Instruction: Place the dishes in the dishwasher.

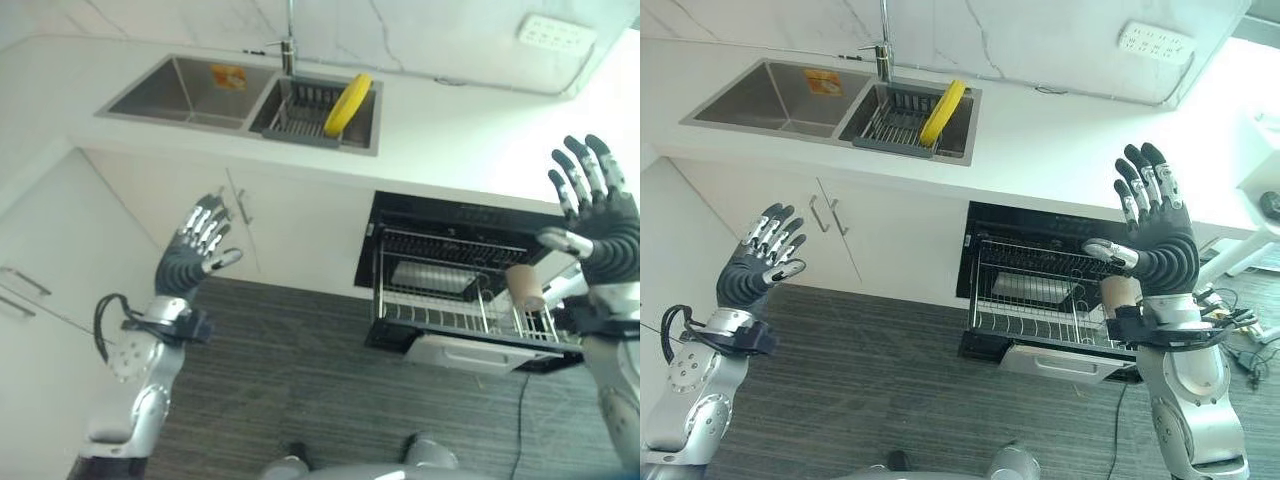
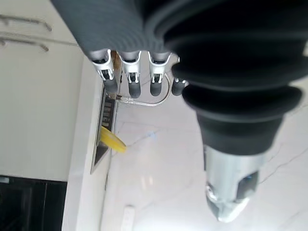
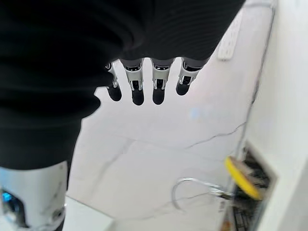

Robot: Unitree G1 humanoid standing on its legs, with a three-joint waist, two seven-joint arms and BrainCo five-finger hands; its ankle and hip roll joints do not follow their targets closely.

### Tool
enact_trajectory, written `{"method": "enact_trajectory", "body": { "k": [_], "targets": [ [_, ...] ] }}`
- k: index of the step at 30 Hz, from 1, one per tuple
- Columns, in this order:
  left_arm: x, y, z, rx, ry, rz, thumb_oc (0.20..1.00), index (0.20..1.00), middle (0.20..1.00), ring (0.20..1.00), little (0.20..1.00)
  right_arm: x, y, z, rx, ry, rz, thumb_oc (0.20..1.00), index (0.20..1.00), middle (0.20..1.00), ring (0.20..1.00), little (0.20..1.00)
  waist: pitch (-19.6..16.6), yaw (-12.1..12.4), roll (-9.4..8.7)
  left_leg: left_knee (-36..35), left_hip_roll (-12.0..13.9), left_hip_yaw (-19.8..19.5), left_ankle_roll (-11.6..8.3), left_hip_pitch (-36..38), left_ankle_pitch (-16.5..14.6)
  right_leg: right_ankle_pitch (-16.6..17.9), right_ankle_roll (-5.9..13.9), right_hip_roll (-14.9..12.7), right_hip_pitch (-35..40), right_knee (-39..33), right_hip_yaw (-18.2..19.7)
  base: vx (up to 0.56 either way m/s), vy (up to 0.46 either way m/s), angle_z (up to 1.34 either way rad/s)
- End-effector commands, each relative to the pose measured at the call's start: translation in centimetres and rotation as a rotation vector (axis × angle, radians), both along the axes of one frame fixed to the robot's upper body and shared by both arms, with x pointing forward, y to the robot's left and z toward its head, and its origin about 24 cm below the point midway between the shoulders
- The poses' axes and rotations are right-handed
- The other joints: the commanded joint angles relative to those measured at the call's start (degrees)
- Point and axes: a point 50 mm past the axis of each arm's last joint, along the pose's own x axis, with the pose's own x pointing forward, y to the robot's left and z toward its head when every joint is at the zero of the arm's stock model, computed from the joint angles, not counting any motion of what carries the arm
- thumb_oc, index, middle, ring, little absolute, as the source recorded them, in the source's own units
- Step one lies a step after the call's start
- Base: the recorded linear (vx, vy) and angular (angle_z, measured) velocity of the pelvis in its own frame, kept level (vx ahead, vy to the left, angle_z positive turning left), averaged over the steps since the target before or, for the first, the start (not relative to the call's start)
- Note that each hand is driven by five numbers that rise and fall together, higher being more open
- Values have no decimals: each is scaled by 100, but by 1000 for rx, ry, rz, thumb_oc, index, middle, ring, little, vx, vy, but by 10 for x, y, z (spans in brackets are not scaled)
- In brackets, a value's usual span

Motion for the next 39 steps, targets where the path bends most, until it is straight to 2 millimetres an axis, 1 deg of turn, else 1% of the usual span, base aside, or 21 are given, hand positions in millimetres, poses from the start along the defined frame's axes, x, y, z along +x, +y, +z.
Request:
{"method": "enact_trajectory", "body": {
  "k": [1, 5, 7, 8, 9, 10, 11, 12, 13, 14, 15, 19, 22, 24, 27, 28, 31, 33, 35, 38, 39],
  "targets": [
    [-2, -11, 24, 0, -139, -60, 1000, 1000, 1000, 1000, 1000, -6, -11, 25, -2, -155, -30, 1000, 1000, 1000, 1000, 1000, -122, -62, 67, -14, 216, -1002, -251, -127, -54, 171, -240, 484, 647, -1098, -105, 66, -112, -3],
    [-1, -14, 21, -30, -127, -62, 1000, 1000, 1000, 1000, 1000, -7, -14, 23, 29, -150, -38, 1000, 1000, 1000, 1000, 1000, -107, -117, 67, 45, 145, -956, -236, -46, -69, 230, -327, 618, 792, -1356, 69, 109, -204, -2],
    [-2, -17, 16, -49, -110, -82, 1000, 1000, 1000, 1000, 1000, -4, -12, 24, 31, -145, -32, 1000, 1000, 1000, 1000, 1000, -128, -137, 62, 750, 128, -716, -298, -164, -256, 216, -469, 599, 928, -1461, 30, 93, -228, 18],
    [-3, -19, 15, -48, -109, -89, 1000, 1000, 1000, 1000, 1000, -3, -12, 23, 26, -143, -35, 1000, 1000, 1000, 1000, 1000, -75, -147, 38, 1438, 206, -601, -407, -410, -186, 201, -550, 562, 978, -1440, 21, 24, -226, 10],
    [-3, -22, 15, -58, -108, -104, 1000, 1000, 1000, 1000, 1000, -1, -11, 23, 15, -134, -45, 1000, 1000, 1000, 1000, 1000, 42, -133, 5, 2597, 372, -610, -592, -900, 23, 168, -696, 494, 1039, -1403, -24, 1, -194, 31],
    [-4, -23, 15, -67, -109, -105, 1000, 1000, 1000, 1000, 1000, 0, -10, 24, 2, -130, -47, 1000, 1000, 1000, 1000, 1000, 83, -141, 21, 2939, 457, -694, -635, -1071, 41, 159, -733, 482, 1039, -1375, -42, -19, -104, 46],
    [-4, -22, 16, -79, -109, -105, 1000, 1000, 1000, 1000, 1000, 3, -9, 27, -24, -128, -47, 1000, 1000, 1000, 1000, 1000, 102, -158, 56, 3018, 668, -680, -680, -1169, 93, 167, -720, 452, 1071, -1371, -84, -16, 26, 39],
    [-4, -23, 17, -83, -110, -109, 1000, 1000, 1000, 1000, 1000, 5, -8, 30, -28, -127, -42, 1000, 1000, 1000, 1000, 1000, 94, -185, 64, 2871, 820, -556, -692, -1122, 97, 175, -696, 432, 1100, -1397, -110, 84, 229, 9],
    [-2, -26, 19, -82, -123, -127, 1000, 1000, 1000, 1000, 1000, 9, -6, 34, -26, -131, -34, 1000, 1000, 1000, 1000, 1000, 4, -253, 124, 1972, 1186, -300, -810, -769, 144, 122, -580, 378, 1240, -1536, -150, 50, 289, -14],
    [-2, -26, 19, -77, -129, -126, 1000, 1000, 1000, 1000, 1000, 9, -6, 34, -30, -131, -29, 1000, 1000, 1000, 1000, 1000, -15, -292, 156, 1612, 1268, -165, -779, -694, 268, 186, -562, 354, 1221, -1574, -225, 98, 444, -13],
    [-1, -26, 19, -76, -134, -116, 1000, 1000, 1000, 1000, 1000, 7, -8, 33, -38, -126, -13, 1000, 1000, 1000, 1000, 1000, -86, -355, 203, 851, 1208, -99, -785, -360, 301, 193, -469, 280, 1266, -1636, -217, 26, 371, 9],
    [0, -27, 19, -75, -169, -107, 1000, 1000, 1000, 1000, 1000, 1, -18, 33, -63, -115, 3, 1000, 1000, 1000, 1000, 1000, -300, -480, 320, 30, 1008, -310, -849, 39, 333, 291, -297, 177, 1169, -1748, -148, 67, 452, -4],
    [4, -31, 22, -55, -197, -126, 1000, 1000, 1000, 1000, 1000, 4, -22, 34, -70, -107, -17, 1000, 1000, 1000, 1000, 1000, -341, -435, 307, -14, 906, -409, -794, 62, 237, 310, -204, 74, 1101, -1639, -233, 63, 430, -1],
    [6, -33, 24, -83, -189, -150, 1000, 1000, 1000, 1000, 1000, 4, -24, 32, -60, -104, -35, 1000, 1000, 1000, 1000, 1000, -305, -354, 223, -14, 822, -590, -721, 35, 137, 313, -103, -61, 998, -1370, -299, 69, 362, 23],
    [5, -28, 23, -89, -185, -155, 1000, 1000, 1000, 1000, 1000, -2, -23, 28, -35, -107, -17, 1000, 1000, 1000, 1000, 1000, -162, -249, 79, -14, 803, -767, -550, 31, 44, 409, 82, -168, 537, -211, -479, 83, 151, 21],
    [5, -27, 26, -82, -197, -133, 1000, 1000, 1000, 1000, 1000, 1, -18, 25, -75, -93, 10, 1000, 1000, 1000, 1000, 1000, -62, -282, -42, -14, 888, -800, -554, -1, 59, 316, -40, 115, 221, -436, -166, 82, -89, -4],
    [12, -30, 35, -78, -235, -139, 1000, 1000, 1000, 1000, 1000, 3, -18, 28, -62, -116, 12, 1000, 1000, 1000, 1000, 1000, -28, -304, -228, 17, 958, -835, -582, -132, 97, 283, -232, 337, 338, -1053, 106, 43, -261, -5],
    [13, -29, 37, -61, -254, -121, 1000, 1000, 1000, 1000, 1000, 1, -23, 29, -15, -135, -6, 1000, 1000, 1000, 1000, 1000, -46, -291, -330, 28, 960, -791, -606, -128, 92, 378, -275, 433, 525, -1400, 81, 106, -351, 26],
    [6, -26, 38, -144, -255, -122, 1000, 1000, 1000, 1000, 1000, -3, -23, 33, -16, -153, -2, 1000, 1000, 1000, 1000, 1000, -113, -235, -290, 68, 886, -704, -602, -62, 70, 457, -297, 435, 752, -1736, 10, 202, -208, 23],
    [1, -29, 30, -148, -229, -101, 1000, 1000, 1000, 1000, 1000, -3, -5, 30, -73, -163, 60, 1000, 1000, 1000, 1000, 1000, -251, -182, -52, 117, 750, -735, -600, 21, 15, 475, -326, 444, 962, -1940, 72, 175, -115, -5],
    [-11, -8, 27, -32, -305, 88, 1000, 1000, 1000, 1000, 1000, 9, 7, 20, -84, -204, 83, 1000, 1000, 1000, 1000, 1000, -158, 228, 26, 1049, 884, -1217, -639, -748, -188, 552, -188, -22, 845, -1892, -96, 125, -119, -2]
  ]
}}
